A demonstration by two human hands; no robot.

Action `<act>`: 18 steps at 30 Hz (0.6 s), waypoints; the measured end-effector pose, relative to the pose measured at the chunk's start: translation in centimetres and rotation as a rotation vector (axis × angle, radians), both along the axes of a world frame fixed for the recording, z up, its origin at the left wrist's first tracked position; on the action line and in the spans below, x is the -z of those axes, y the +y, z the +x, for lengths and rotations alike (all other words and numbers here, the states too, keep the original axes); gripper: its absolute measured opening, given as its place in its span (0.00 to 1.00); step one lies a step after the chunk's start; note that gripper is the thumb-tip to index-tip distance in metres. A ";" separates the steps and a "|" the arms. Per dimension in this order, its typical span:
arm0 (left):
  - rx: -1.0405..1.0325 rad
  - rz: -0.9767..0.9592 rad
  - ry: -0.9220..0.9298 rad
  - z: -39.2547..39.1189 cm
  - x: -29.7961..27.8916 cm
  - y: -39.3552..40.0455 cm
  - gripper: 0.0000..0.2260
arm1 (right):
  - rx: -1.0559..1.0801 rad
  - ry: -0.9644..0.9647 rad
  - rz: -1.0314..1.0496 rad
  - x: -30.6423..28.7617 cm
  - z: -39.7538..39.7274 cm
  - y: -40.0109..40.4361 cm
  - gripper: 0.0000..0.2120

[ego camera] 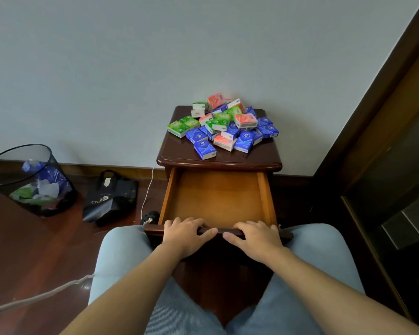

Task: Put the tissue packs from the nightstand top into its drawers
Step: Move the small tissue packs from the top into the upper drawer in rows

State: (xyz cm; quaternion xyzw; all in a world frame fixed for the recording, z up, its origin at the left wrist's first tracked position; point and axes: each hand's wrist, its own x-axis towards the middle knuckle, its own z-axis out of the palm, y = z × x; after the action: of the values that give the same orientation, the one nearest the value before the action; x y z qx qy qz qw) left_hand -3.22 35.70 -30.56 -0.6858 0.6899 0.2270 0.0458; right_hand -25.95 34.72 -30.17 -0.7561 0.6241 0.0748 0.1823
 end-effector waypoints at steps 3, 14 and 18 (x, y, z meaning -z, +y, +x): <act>-0.019 0.016 0.030 0.2 -0.5 0.2 0.33 | 0.046 -0.036 0.009 -0.8 0.4 0.4 0.40; -0.130 -0.073 0.281 0.2 -3.8 -5.5 0.14 | 0.058 -0.203 -0.130 -4.8 1.1 -5.6 0.27; -0.101 -0.316 0.277 0.0 -6.7 -9.9 0.15 | 0.026 -0.240 -0.299 -6.6 1.2 -11.2 0.26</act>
State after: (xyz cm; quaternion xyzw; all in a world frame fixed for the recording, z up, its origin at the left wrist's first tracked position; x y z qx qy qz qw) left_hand -3.23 25.84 -23.82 -0.6804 0.6815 0.2099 -0.1689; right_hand -24.75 23.50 -23.52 -0.7700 0.6119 -0.1118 0.1423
